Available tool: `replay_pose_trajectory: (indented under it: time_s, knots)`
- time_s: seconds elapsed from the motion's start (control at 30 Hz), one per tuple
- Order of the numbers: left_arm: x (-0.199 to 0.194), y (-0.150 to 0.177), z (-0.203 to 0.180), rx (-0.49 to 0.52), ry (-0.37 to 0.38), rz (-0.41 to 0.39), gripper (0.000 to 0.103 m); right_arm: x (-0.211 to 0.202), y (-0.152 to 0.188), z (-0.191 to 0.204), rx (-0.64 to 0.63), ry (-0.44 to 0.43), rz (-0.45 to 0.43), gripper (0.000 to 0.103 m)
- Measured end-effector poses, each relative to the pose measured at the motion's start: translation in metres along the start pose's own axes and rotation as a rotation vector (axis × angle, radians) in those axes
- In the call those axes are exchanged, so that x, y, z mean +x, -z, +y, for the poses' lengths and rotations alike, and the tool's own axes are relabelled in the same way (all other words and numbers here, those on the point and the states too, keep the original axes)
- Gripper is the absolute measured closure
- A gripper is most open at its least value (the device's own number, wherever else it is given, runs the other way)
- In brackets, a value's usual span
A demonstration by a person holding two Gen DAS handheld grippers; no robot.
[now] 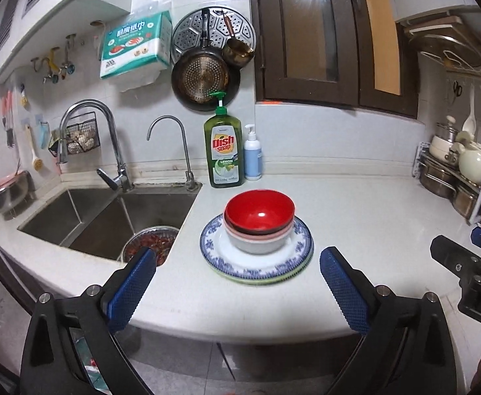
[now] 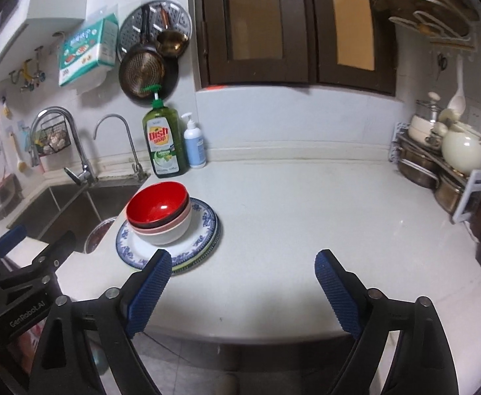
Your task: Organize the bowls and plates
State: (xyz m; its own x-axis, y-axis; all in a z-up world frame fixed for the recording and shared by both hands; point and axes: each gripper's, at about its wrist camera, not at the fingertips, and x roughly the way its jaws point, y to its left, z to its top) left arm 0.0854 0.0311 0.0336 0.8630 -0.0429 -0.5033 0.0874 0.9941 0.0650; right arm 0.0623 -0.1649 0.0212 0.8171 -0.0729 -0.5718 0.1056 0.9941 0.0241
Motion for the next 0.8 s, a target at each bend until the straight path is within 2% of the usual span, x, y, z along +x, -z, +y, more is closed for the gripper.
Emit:
replay_pose_trajectory:
  time_s: [0.33,0.8]
  knots:
    - [-0.054,0.017,0.005,0.032,0.005,-0.004,0.000,-0.062,0.027,0.000,0.014,-0.011,-0.042,0.012]
    - [-0.080,0.026,0.016,0.051,0.031,-0.010,0.000,-0.098,0.045,0.013,0.034,0.017,-0.065,0.012]
